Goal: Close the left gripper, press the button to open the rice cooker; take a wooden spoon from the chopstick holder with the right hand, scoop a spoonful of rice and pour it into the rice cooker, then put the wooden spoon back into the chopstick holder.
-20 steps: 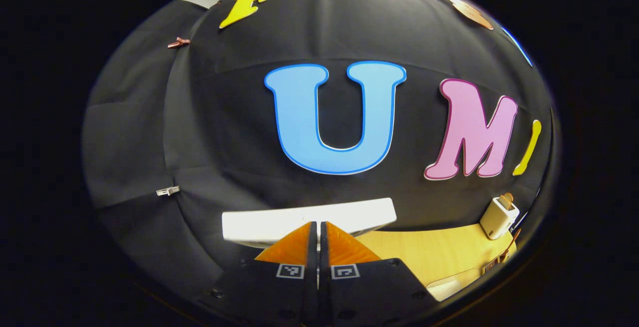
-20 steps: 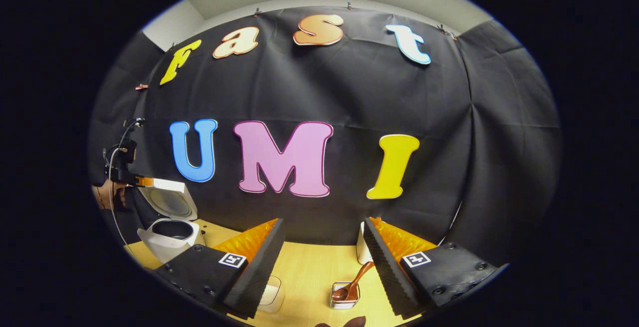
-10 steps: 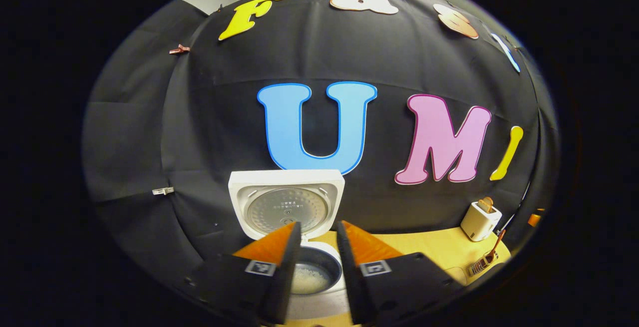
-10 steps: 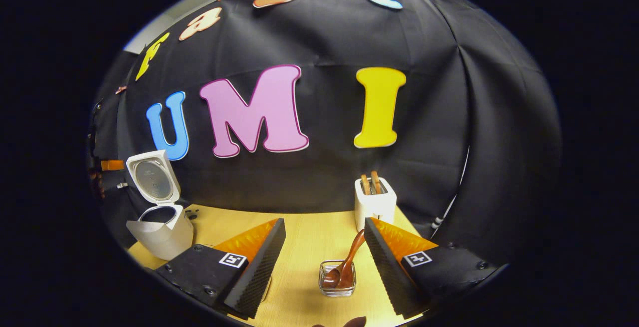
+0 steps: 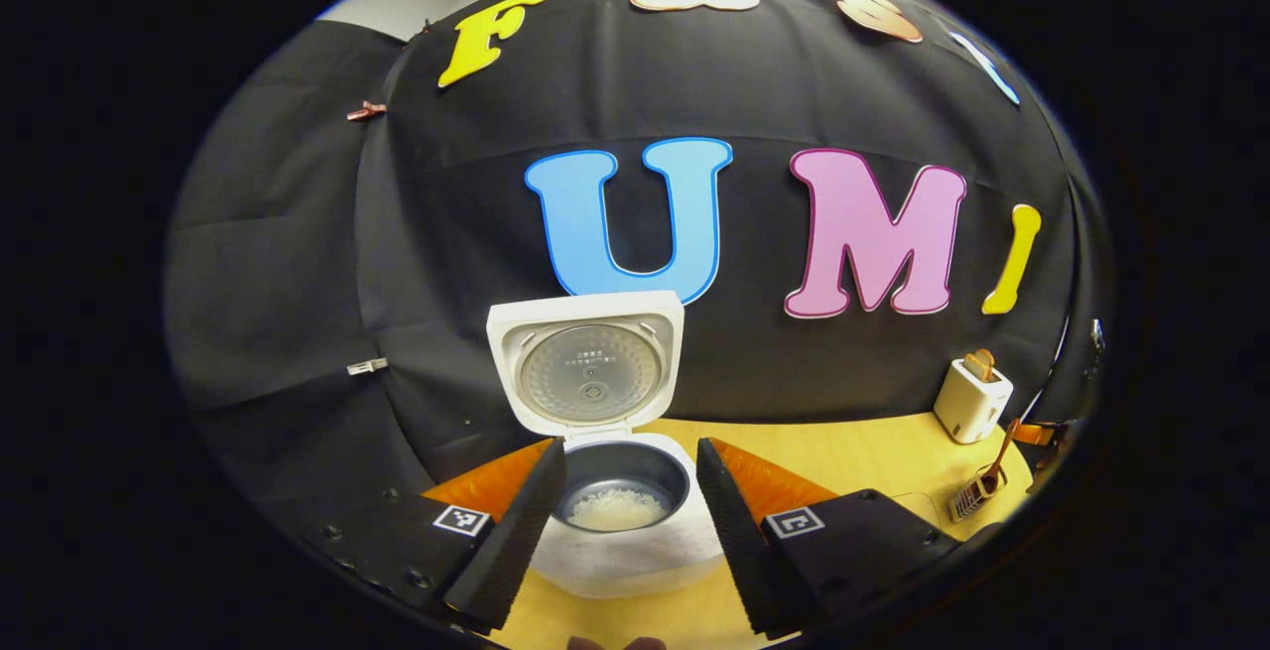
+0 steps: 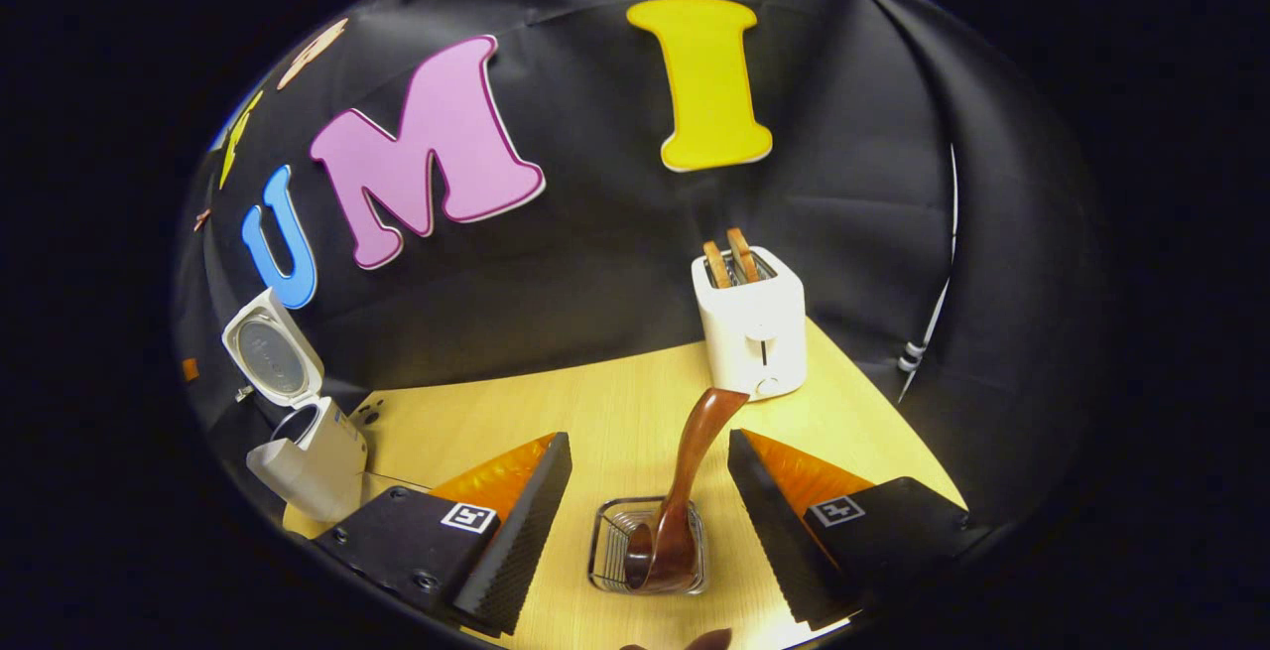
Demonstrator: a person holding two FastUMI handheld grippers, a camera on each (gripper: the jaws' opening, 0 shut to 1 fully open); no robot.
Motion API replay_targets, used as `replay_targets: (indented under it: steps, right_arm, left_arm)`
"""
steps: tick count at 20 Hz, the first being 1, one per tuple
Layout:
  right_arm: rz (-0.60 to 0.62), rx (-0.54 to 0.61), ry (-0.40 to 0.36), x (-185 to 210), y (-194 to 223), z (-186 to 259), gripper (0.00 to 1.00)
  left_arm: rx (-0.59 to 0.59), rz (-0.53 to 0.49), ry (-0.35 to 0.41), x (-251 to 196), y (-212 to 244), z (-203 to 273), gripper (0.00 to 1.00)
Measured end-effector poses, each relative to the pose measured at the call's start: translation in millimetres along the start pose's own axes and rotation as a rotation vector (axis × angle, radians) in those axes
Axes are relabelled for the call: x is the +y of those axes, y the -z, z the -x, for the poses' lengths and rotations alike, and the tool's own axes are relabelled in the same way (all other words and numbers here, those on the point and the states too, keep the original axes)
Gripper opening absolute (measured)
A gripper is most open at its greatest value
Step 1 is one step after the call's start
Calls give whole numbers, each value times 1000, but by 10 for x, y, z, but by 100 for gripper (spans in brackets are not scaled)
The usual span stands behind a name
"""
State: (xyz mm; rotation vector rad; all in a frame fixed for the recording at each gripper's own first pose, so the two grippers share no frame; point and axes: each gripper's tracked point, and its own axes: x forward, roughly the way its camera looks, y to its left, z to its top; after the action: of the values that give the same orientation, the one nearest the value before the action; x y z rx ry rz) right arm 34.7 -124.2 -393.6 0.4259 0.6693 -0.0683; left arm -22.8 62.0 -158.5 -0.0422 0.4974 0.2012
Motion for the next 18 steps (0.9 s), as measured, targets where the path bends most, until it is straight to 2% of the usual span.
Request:
replay_targets:
  steps: [4, 8, 13, 15, 16, 17, 18]
  right_arm:
    - [-28, 62, -6, -91, 249, -362, 98]
    - [-46, 116, -48, -38, 422, -608, 96]
    - [-52, 137, -77, 82, 449, -824, 89]
    - [-64, 144, -62, 77, 464, -910, 86]
    - [-65, 159, -43, 39, 501, -940, 80]
    - [-65, 177, -20, -6, 567, -974, 51]
    - [-69, 193, -5, -50, 607, -989, 39]
  left_arm:
    - [24, -27, -40, -2, 59, 130, 83]
    - [49, -46, -80, 24, 133, 237, 86]
    - [82, -4, -112, 107, 267, 343, 87]
    - [91, -4, -128, 164, 302, 354, 86]
    - [92, -4, -134, 193, 300, 357, 86]
    - [92, -1, -138, 212, 303, 358, 86]
    - [92, 4, -138, 221, 300, 345, 87]
